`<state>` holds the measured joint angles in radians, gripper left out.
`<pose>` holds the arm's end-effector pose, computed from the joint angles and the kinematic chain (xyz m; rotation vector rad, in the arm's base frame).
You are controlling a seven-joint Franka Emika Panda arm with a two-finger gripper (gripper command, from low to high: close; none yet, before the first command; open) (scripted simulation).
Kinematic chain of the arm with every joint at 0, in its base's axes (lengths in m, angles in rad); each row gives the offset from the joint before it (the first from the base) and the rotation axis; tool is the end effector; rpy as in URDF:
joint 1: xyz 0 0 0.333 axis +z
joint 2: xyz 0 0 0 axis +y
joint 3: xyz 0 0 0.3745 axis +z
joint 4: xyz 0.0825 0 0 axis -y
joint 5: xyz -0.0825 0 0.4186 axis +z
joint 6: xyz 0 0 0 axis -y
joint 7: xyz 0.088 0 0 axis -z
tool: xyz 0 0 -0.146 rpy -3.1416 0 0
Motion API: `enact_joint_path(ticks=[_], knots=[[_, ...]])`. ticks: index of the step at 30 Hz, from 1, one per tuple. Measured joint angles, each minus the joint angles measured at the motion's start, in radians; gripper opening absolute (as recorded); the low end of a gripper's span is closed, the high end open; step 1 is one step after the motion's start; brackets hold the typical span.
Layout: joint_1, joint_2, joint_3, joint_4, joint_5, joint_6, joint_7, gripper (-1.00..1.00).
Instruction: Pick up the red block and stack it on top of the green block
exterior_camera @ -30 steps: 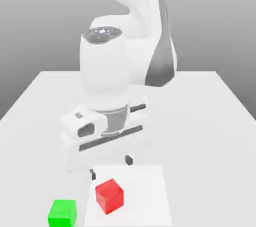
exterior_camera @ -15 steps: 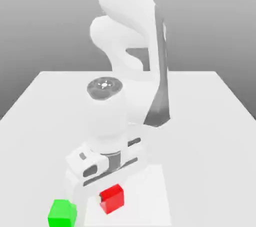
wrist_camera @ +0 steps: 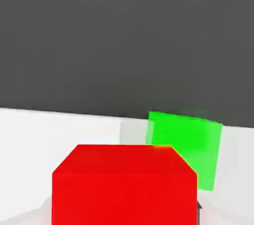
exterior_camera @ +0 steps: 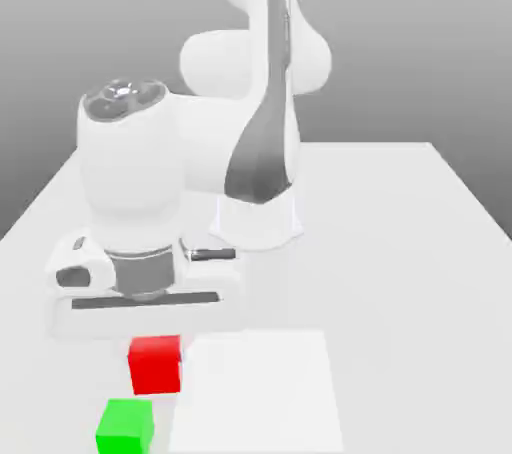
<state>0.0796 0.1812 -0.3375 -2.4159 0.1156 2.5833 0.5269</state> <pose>0.5050 -0.1365 0.2294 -2.8426 1.3346 0.0016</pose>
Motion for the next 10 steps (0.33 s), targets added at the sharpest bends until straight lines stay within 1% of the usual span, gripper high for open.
enact_joint_path(ticks=[2, 6, 7, 10], knots=[[-0.007, 0.019, -0.015, 0.026, 0.015, -0.010, 0.063, -1.00], [-0.043, 0.145, 0.027, 0.044, 0.105, 0.091, 0.025, -1.00], [-0.050, 0.166, 0.037, 0.046, 0.120, 0.109, 0.016, 1.00], [-0.050, 0.166, 0.037, 0.046, 0.120, 0.109, 0.016, 1.00]])
